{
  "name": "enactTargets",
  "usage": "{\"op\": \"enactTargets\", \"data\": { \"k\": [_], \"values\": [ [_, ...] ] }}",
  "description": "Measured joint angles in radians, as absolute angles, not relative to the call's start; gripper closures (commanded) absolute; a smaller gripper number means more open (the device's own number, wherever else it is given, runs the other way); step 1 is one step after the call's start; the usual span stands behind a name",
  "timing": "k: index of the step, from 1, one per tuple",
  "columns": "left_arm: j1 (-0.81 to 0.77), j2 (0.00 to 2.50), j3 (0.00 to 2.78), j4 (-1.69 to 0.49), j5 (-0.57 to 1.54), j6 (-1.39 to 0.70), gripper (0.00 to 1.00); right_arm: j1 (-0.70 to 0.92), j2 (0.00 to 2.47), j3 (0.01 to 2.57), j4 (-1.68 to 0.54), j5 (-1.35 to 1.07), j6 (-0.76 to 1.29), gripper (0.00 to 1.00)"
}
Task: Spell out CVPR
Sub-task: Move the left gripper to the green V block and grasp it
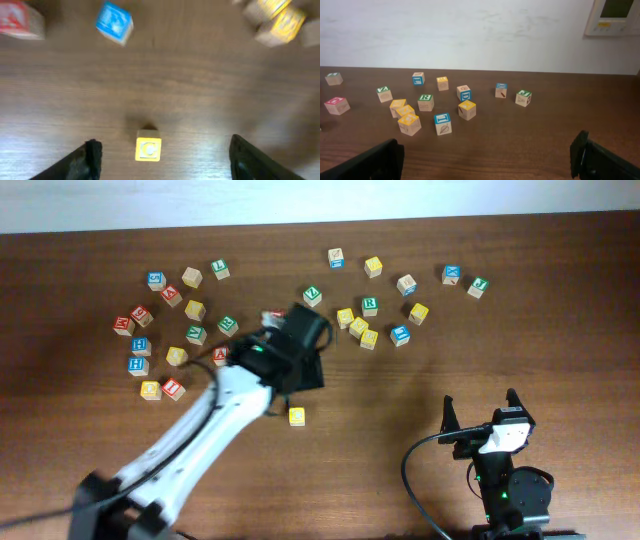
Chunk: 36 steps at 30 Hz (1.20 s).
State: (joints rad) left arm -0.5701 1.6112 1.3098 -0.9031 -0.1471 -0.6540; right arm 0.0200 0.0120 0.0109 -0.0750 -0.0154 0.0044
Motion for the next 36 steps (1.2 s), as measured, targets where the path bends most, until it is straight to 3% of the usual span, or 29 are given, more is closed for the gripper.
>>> {"op": "enactTargets", "data": {
  "k": [1,4,16,22,30,36],
  "values": [
    [-0.541,1.572,1.331,-0.915,-0.149,-0.654,0.09,0.02,0.012,0.011,-0.075,-0.015,0.005,0.02],
    [-0.431,1.5,1.341,-0.978,-0.196,-0.655,0.01,0.02,0.012,0.011,-0.075,-0.015,0.005,0.02],
    [-0.051,1.552,1.299,-0.979,-0.24,-0.655,0.01,0.02,0.012,0.011,-0.075,-0.015,0.004,0.02],
    [-0.045,1.645,1.298,-0.972,-0.236,-0.655,0.01,0.02,0.012,0.011,-0.075,-0.015,0.005,0.02],
    [-0.044,1.733,1.296,-0.794,-0.109,-0.576,0.02,0.02,0.012,0.011,-0.075,-0.015,0.005,0.02],
    [-0.043,1.734,1.293,-0.515,-0.109,-0.622,0.14,0.02,0.012,0.011,-0.075,-0.015,0.005,0.02]
  ]
}}
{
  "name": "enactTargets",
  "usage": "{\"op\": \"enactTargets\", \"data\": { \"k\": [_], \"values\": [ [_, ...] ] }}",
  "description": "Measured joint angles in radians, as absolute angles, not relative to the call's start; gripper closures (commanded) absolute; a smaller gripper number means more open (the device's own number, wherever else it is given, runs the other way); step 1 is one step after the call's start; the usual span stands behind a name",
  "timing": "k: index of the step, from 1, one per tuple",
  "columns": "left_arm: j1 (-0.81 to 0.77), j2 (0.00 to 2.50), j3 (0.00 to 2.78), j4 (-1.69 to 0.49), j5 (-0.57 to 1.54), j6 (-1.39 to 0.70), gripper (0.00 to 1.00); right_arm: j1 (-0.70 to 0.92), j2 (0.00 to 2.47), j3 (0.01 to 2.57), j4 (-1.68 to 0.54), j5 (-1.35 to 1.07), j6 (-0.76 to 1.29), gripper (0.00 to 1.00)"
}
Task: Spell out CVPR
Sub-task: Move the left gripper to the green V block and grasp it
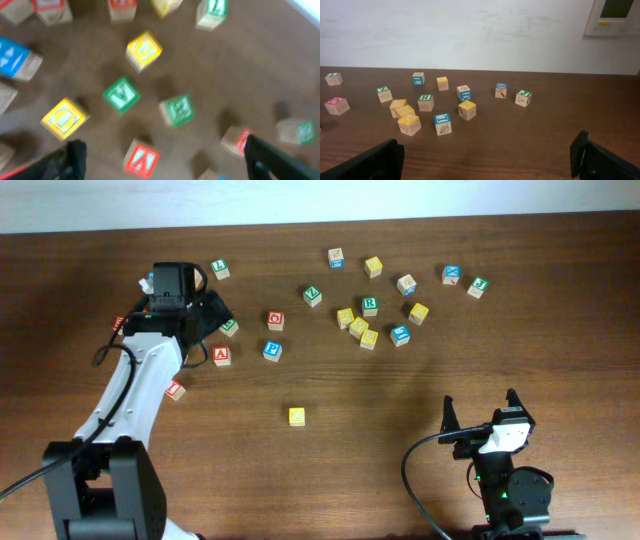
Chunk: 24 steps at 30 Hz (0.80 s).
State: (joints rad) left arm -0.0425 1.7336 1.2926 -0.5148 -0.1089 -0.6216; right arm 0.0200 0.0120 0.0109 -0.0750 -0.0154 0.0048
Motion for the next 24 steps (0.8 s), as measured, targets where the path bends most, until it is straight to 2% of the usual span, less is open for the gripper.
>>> {"op": "enactTargets", "data": {
  "k": [3,4,8,13,14,22,23,24],
  "values": [
    [-0.043,1.745,1.292,-0.421,-0.139,-0.7,0.16,0.02,0.012,0.011,-0.075,-0.015,0.004,0.02],
    [-0.043,1.76,1.292,-0.402,-0.147,-0.72,0.22,0.02,0.012,0.011,-0.075,-0.015,0.004,0.02],
    [-0.043,1.852,1.292,-0.374,-0.175,-0.757,0.27,0.02,0.012,0.011,-0.075,-0.015,0.005,0.02],
    [-0.043,1.923,1.292,-0.344,-0.2,-0.765,0.26,0.02,0.012,0.011,-0.075,-0.015,0.004,0.02],
    [-0.043,1.924,1.292,-0.343,-0.219,-0.765,0.23,0.02,0.012,0.011,-0.075,-0.015,0.004,0.02],
    [-0.042,1.999,1.292,-0.343,-0.263,-0.783,0.29,0.02,0.012,0.011,-0.075,-0.015,0.005,0.02],
    [-0.042,2.0,1.292,-0.344,-0.264,-0.784,0.31,0.02,0.012,0.011,-0.075,-0.015,0.004,0.02],
    [-0.041,2.001,1.292,-0.343,-0.264,-0.784,0.39,0.02,0.012,0.011,-0.075,-0.015,0.005,0.01]
  ]
}}
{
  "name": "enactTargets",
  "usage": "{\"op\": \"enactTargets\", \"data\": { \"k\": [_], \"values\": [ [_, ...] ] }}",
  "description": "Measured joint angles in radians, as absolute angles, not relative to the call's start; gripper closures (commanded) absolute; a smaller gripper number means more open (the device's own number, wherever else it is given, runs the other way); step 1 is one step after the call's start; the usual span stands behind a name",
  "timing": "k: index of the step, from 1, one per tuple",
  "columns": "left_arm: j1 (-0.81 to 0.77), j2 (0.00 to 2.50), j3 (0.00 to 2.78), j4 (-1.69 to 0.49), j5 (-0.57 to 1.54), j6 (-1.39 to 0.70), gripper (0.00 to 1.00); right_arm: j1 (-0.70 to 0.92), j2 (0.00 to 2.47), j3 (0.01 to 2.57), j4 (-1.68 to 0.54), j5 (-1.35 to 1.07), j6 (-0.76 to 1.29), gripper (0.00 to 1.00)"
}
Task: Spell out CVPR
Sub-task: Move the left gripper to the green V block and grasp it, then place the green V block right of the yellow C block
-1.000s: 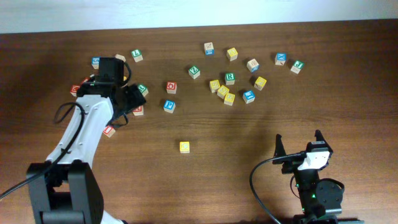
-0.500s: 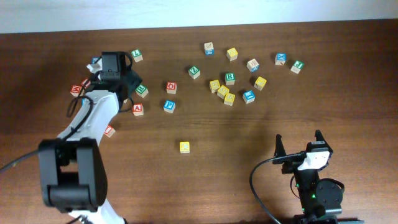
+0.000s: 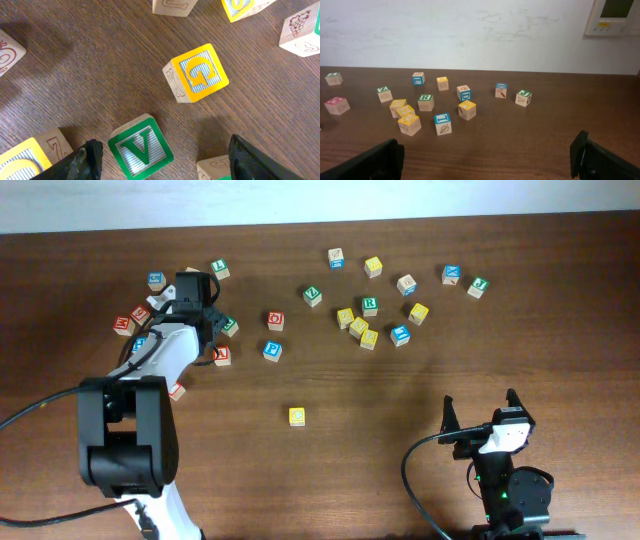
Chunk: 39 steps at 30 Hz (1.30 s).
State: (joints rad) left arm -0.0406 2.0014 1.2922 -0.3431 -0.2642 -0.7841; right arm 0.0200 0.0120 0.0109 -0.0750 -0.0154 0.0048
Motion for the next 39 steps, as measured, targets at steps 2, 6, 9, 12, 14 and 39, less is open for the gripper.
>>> {"op": "enactTargets", "data": {
  "k": [2,6,9,12,14,39],
  "values": [
    [-0.038,2.003,1.292,-0.344,-0.267,-0.79,0.5,0.02,0.012,0.011,-0.075,-0.015,0.004,0.02],
    [-0.037,2.008,1.292,-0.344,-0.27,-0.794,0.45,0.02,0.012,0.011,-0.075,-0.015,0.004,0.02],
    [-0.037,2.037,1.292,-0.345,-0.27,-0.795,0.44,0.02,0.012,0.011,-0.075,-0.015,0.004,0.02],
    [-0.037,2.043,1.292,-0.346,-0.27,-0.795,0.48,0.02,0.012,0.011,-0.075,-0.015,0.004,0.02],
    [-0.037,2.043,1.292,-0.337,-0.27,-0.795,0.58,0.02,0.012,0.011,-0.075,-0.015,0.005,0.02],
    [-0.023,1.979,1.292,-0.329,-0.269,-0.802,0.78,0.02,0.012,0.011,-0.075,-0.015,0.005,0.02]
  ]
}}
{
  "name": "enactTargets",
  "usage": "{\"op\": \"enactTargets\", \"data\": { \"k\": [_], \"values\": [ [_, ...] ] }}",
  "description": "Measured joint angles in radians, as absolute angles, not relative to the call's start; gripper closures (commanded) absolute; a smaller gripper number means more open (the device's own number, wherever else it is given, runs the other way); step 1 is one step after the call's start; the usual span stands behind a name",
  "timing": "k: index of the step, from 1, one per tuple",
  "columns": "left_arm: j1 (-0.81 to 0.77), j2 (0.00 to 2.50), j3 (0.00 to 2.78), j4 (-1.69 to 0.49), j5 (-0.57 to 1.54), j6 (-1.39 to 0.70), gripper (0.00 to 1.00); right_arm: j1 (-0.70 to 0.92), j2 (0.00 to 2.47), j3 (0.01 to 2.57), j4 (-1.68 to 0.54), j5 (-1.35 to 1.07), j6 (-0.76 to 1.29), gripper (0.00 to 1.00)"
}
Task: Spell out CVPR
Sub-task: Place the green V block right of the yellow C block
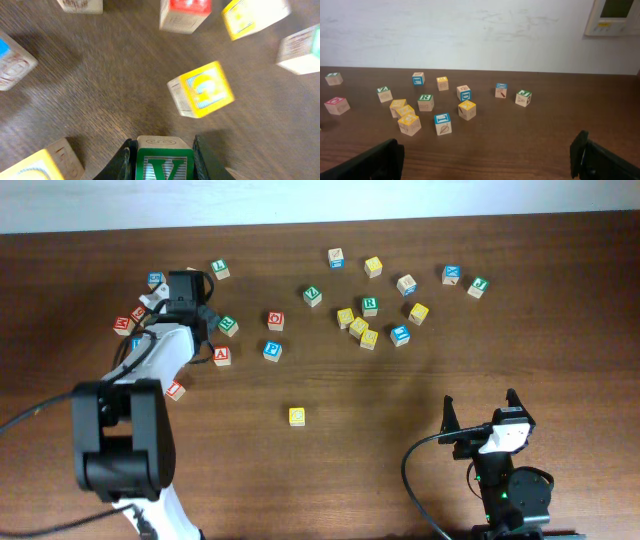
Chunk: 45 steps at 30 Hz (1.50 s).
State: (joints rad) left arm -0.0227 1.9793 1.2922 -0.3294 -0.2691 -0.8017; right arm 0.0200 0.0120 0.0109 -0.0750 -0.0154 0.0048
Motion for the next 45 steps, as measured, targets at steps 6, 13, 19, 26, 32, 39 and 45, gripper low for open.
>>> {"op": "enactTargets", "data": {
  "k": [6,13,19,26,32,39,45],
  "values": [
    [-0.023,1.731,1.292,-0.408,-0.097,-0.802,0.78,0.02,0.012,0.011,-0.075,-0.015,0.004,0.02],
    [-0.186,1.599,1.293,-0.579,0.238,-0.801,0.78,0.02,0.012,0.011,-0.075,-0.015,0.005,0.02],
    [-0.553,1.599,1.283,-0.716,0.178,-0.802,0.77,0.02,0.012,0.011,-0.075,-0.015,0.005,0.02],
    [-0.829,1.633,1.197,-0.699,-0.181,-0.883,0.77,0.02,0.012,0.011,-0.075,-0.015,0.004,0.01],
    [-0.842,1.808,1.181,-0.647,-0.26,-0.891,0.76,0.02,0.012,0.011,-0.075,-0.015,0.004,0.02],
    [-0.842,1.86,1.18,-0.642,-0.271,-0.891,0.74,0.02,0.012,0.011,-0.075,-0.015,0.005,0.02],
    [-0.841,1.86,1.172,-0.667,-0.274,-0.891,0.73,0.02,0.012,0.011,-0.075,-0.015,0.005,0.02]
  ]
}}
